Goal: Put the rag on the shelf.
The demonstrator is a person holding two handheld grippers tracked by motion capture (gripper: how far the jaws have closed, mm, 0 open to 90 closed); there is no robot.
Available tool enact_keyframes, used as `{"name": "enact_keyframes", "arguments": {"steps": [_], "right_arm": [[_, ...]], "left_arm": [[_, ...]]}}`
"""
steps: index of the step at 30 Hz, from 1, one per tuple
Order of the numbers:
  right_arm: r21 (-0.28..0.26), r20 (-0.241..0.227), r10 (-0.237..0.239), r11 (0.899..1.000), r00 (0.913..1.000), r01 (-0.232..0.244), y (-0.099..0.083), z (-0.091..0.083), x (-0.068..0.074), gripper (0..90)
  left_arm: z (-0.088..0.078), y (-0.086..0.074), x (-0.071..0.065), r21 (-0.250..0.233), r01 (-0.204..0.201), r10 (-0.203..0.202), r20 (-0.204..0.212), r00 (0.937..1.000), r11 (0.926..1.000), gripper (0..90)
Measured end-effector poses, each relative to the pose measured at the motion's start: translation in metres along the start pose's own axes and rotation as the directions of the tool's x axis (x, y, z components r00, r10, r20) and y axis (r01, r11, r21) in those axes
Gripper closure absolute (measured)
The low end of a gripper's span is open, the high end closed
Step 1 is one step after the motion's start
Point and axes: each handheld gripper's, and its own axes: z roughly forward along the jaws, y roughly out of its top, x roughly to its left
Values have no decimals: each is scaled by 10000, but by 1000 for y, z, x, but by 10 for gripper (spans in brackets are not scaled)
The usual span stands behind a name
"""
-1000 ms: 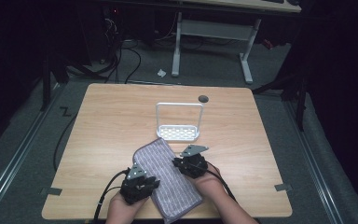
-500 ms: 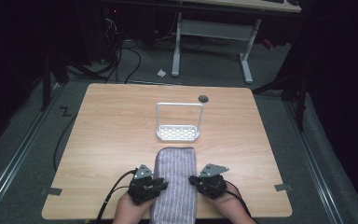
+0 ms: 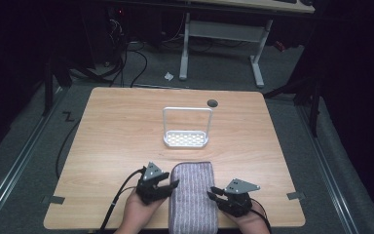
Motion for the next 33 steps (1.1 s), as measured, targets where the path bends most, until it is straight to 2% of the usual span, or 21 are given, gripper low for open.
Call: {"name": "enact_keyframes", "arguments": {"steps": [2, 4, 6, 7, 9, 14, 15, 18, 20, 22, 23, 24, 25, 26, 29, 30, 33], "right_arm": [[-61, 161, 56, 10000, 9999, -55, 0, 0, -2, 672], [-146, 299, 141, 9998, 9995, -137, -1, 0, -4, 632], [-229, 421, 215, 9995, 9989, -205, -1, -1, -6, 592], [-296, 513, 263, 9993, 9983, -248, -2, -1, -7, 583], [-345, 638, 390, 9987, 9972, -368, -2, -1, -10, 584], [-412, 1037, 821, 9961, 9912, -782, 0, 1, -13, 621], [-351, 1295, 994, 9948, 9866, -957, 3, 4, -14, 658], [-446, 1354, 1044, 9941, 9853, -992, 7, 6, -15, 622], [-503, 1682, 1028, 9941, 9804, -956, 17, 15, -17, 584], [-521, 1960, 957, 9948, 9759, -871, 24, 25, -20, 578], [-538, 2118, 1066, 9938, 9715, -974, 28, 29, -22, 578], [-538, 2118, 1066, 9938, 9715, -974, 28, 29, -22, 578], [-462, 2209, 1433, 9896, 9647, -1364, 33, 41, -29, 559], [-376, 2232, 1575, 9875, 9620, -1530, 35, 45, -31, 554], [-65, 2358, 1569, 9871, 9591, -1599, 38, 53, -35, 550], [220, 2569, 1558, 9857, 9538, -1669, 37, 59, -38, 550], [207, 2549, 1732, 9826, 9513, -1844, 36, 59, -39, 552]], "left_arm": [[16, 4, 6, 281, 184, -179, -201, 9996, 9994, 469], [26, 6, 8, 393, 104, -92, -309, 9995, 9992, 458], [31, 8, 6, 368, -59, 76, -467, 9989, 9993, 452], [32, 8, 7, 310, 32, -18, -445, 9990, 9995, 456], [33, 9, 8, 283, 250, -238, -430, 9988, 9993, 488], [35, 10, 6, 287, 178, -164, -490, 9987, 9994, 560], [35, 10, 5, 297, 253, -240, -449, 9987, 9992, 591], [36, 10, 3, 301, 189, -170, -607, 9980, 9994, 640], [36, 9, 1, 317, 141, -117, -733, 9972, 9994, 655], [36, 9, 0, 334, 105, -80, -737, 9972, 9994, 673], [36, 9, -1, 341, 113, -88, -716, 9974, 9994, 679], [36, 9, -1, 341, 113, -88, -716, 9974, 9994, 692], [35, 8, -1, 336, 203, -184, -558, 9983, 9992, 719], [35, 7, -1, 345, 245, -230, -436, 9988, 9991, 728], [33, 5, -4, 366, 224, -212, -319, 9993, 9991, 734], [33, 5, -4, 360, 258, -246, -330, 9992, 9990, 737], [33, 5, -3, 356, 299, -288, -319, 9991, 9989, 744]]}}
